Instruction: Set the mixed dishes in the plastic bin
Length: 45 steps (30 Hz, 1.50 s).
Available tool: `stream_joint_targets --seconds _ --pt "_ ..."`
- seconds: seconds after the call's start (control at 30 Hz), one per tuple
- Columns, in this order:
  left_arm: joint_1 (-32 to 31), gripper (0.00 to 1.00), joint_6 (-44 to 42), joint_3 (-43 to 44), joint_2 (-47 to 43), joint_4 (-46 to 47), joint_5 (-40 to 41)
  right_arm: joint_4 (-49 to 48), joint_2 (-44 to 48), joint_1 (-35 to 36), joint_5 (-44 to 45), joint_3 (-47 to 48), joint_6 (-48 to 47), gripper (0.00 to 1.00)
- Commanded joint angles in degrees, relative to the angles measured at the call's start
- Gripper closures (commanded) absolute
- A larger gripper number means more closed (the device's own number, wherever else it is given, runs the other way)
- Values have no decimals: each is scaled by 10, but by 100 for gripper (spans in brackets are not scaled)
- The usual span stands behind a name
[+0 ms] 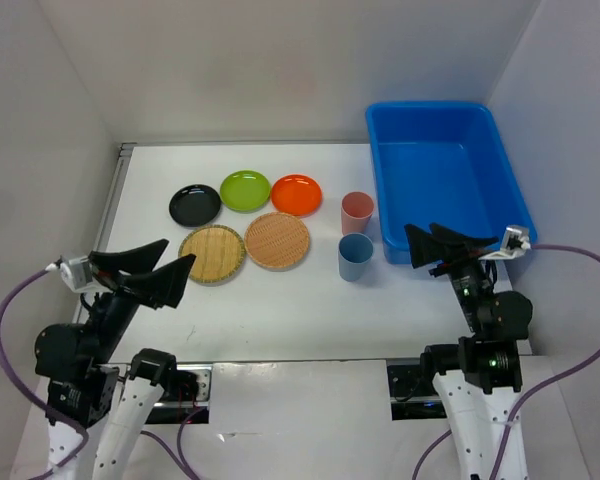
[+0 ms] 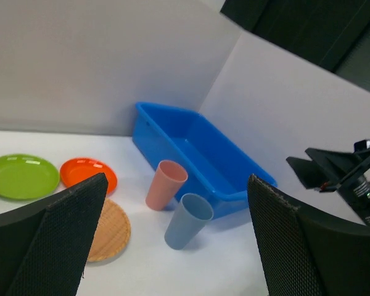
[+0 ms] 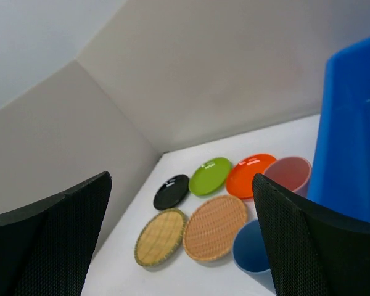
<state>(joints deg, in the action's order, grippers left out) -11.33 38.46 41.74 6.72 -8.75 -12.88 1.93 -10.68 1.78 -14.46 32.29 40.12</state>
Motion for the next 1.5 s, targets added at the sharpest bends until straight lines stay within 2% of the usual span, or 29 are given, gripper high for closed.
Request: stream_joint_targets --seconds 0.0,0.1,0.2,0.3,0.4,0.57,0.77,0.87,0.93,1.17,1.47 --pt "3 0 -11 8 36 6 -5 9 -55 5 -10 56 -37 1" --pt "3 0 -28 47 100 7 -32 15 -99 5 -30 62 -64 1" --pt "3 0 -62 86 236 -28 -70 47 -142 5 -24 62 -64 1" --pt "3 0 -80 98 324 -46 -116 61 -175 5 -38 77 -76 1" --pt "3 0 -95 103 364 -46 -116 77 -207 11 -45 100 -88 1" --pt "-9 0 -90 126 404 -46 -86 86 -266 51 -44 128 -80 1" --pt "-43 0 -143 231 495 -175 38 130 -386 142 86 204 -97 1" --pt "-54 0 -158 264 521 -215 87 181 -439 175 137 239 -97 7" --pt "-60 0 -164 270 529 -227 117 214 -451 197 169 239 -92 7" --pt "-65 0 -164 270 559 -256 198 258 -426 214 241 198 -38 13" --pt "-65 0 -164 265 542 -251 198 267 -445 214 241 141 -12 22"
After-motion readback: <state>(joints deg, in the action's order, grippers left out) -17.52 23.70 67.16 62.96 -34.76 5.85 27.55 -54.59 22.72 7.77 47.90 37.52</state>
